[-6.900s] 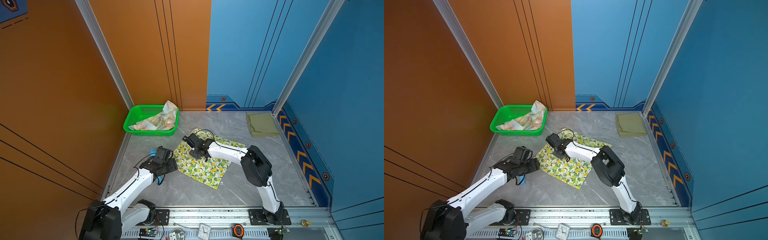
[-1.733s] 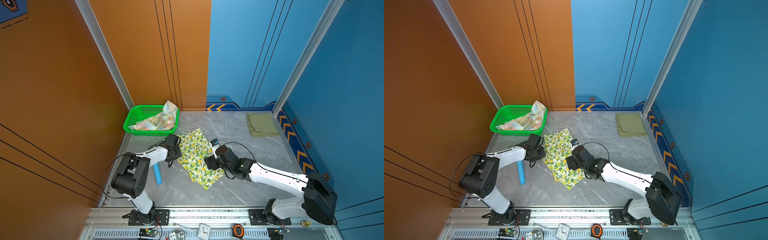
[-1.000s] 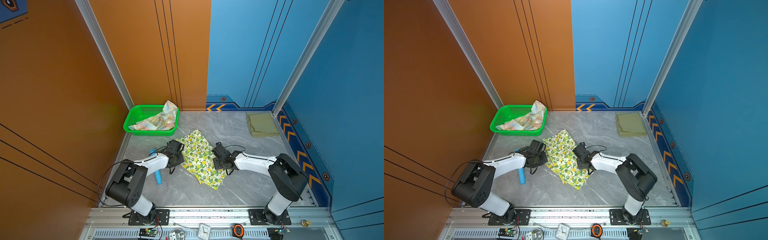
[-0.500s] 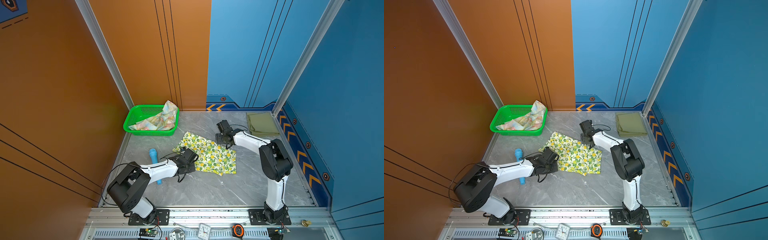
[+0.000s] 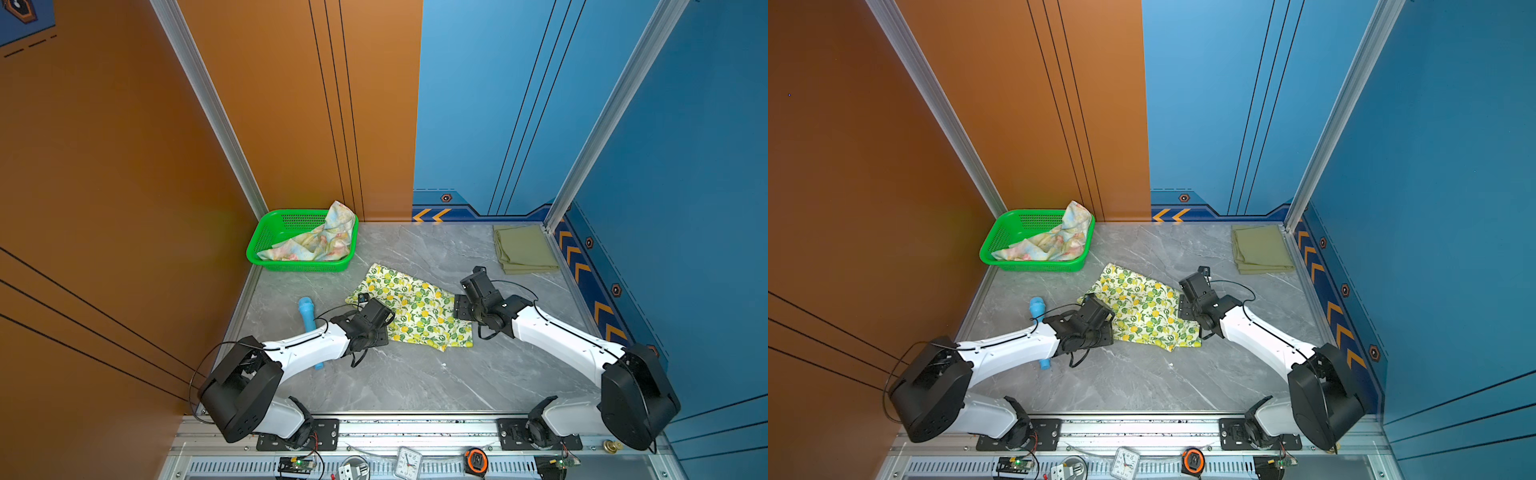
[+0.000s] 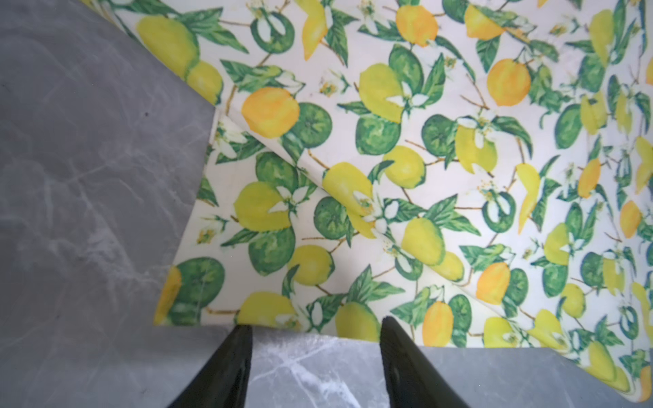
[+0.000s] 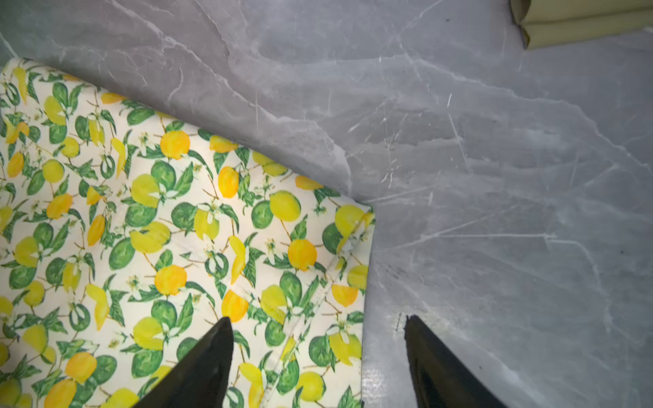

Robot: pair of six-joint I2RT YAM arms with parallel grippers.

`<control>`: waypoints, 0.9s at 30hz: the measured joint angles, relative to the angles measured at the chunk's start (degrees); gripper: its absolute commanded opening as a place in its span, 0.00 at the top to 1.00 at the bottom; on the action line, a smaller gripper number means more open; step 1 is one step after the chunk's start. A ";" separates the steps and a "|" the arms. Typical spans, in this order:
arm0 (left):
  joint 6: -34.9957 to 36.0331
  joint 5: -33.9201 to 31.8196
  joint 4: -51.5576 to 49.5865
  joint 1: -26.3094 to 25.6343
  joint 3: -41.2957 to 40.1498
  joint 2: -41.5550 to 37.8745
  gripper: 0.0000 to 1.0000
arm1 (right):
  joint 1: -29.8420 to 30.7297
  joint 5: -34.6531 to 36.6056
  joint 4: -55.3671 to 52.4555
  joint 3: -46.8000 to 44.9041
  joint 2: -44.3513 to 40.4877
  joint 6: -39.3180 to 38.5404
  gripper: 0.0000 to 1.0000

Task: Fold and stack skirts
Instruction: Smooth out the skirt at the center of the table.

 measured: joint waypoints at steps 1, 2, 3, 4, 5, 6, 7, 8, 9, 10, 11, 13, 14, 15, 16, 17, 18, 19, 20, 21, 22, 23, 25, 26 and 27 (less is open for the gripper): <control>0.39 -0.11 -0.28 0.09 0.35 0.00 0.41 | 0.72 -0.42 -0.35 -1.14 -1.22 1.05 0.25; 0.61 -0.24 -0.50 0.09 0.68 0.00 0.41 | 1.29 -0.79 -0.70 -1.81 -2.08 1.88 0.26; 1.01 -0.48 -0.79 0.09 1.09 0.00 0.41 | 2.03 -1.11 -1.03 -2.51 -3.13 2.99 0.26; 1.38 -0.57 -0.87 0.15 1.49 0.00 0.41 | 2.78 -1.60 -1.20 -3.17 -4.11 4.15 0.27; 1.62 -0.61 -0.96 0.15 1.84 0.09 0.41 | 3.30 -2.03 -1.42 -3.54 -4.72 4.96 0.27; 1.92 -0.70 -1.05 0.20 2.36 0.35 0.41 | 3.89 -2.51 -1.51 -3.98 -5.25 5.90 0.27; 2.32 -0.72 -1.07 0.26 3.04 0.81 0.41 | 4.63 -2.84 -1.53 -4.39 -5.60 6.80 0.28; 2.58 -0.72 -1.01 0.31 3.63 1.38 0.42 | 5.20 -2.97 -1.55 -4.68 -5.66 7.43 0.28; 2.93 -0.70 -0.96 0.52 4.22 2.03 0.42 | 6.03 -3.08 -1.55 -4.98 -5.64 8.09 0.29; 3.17 -0.70 -0.92 0.66 4.74 2.67 0.42 | 6.86 -3.23 -1.66 -5.27 -5.64 8.66 0.30; 3.41 -0.68 -0.72 0.79 5.05 3.26 0.42 | 7.58 -3.50 -1.97 -5.40 -5.64 9.14 0.30; 3.96 -0.68 -0.11 1.18 5.35 4.57 0.43 | 9.33 -3.98 -2.56 -5.51 -5.57 10.19 0.32; 4.07 -0.68 0.07 1.38 5.33 5.18 0.43 | 10.05 -4.11 -2.71 -5.51 -5.55 10.64 0.33; 4.26 -0.66 0.20 1.64 5.33 5.92 0.43 | 10.69 -4.26 -2.89 -5.51 -5.51 11.08 0.34; 4.39 -0.63 0.33 1.81 5.29 6.54 0.44 | 11.23 -4.35 -2.97 -5.51 -5.44 11.50 0.35; 4.42 -0.46 0.57 2.05 5.16 7.10 0.44 | 11.91 -4.46 -2.99 -5.51 -5.22 12.15 0.36; 4.42 -0.39 1.01 2.27 4.85 7.54 0.44 | 12.48 -4.61 -2.99 -5.51 -4.98 12.70 0.37; 4.39 -0.22 1.51 2.43 4.42 7.78 0.44 | 12.92 -4.90 -2.99 -5.51 -4.66 13.22 0.37; 4.39 -0.13 1.90 2.54 3.89 7.96 0.44 | 13.46 -5.18 -2.99 -5.51 -4.17 13.84 0.38; 4.39 0.04 2.34 2.69 3.28 8.02 0.44 | 13.92 -5.40 -2.97 -5.51 -3.65 14.47 0.38; 4.42 0.13 2.78 2.69 2.84 8.02 0.45 | 14.25 -5.60 -2.97 -5.51 -3.17 15.08 0.40; 4.39 0.20 3.37 2.69 2.60 7.93 0.45 | 14.60 -5.75 -2.95 -5.51 -2.71 15.69 0.41; 4.39 0.17 4.24 2.71 2.32 7.93 0.45 | 15.06 -6.01 -2.82 -5.51 -2.03 17.16 0.43; 4.39 0.17 4.74 2.73 2.08 7.87 0.44 | 15.12 -6.38 -2.62 -5.51 -1.70 17.77 0.43; 4.39 0.17 5.33 2.73 1.77 7.72 0.44 | 15.12 -6.82 -2.32 -5.51 -1.31 18.51 0.44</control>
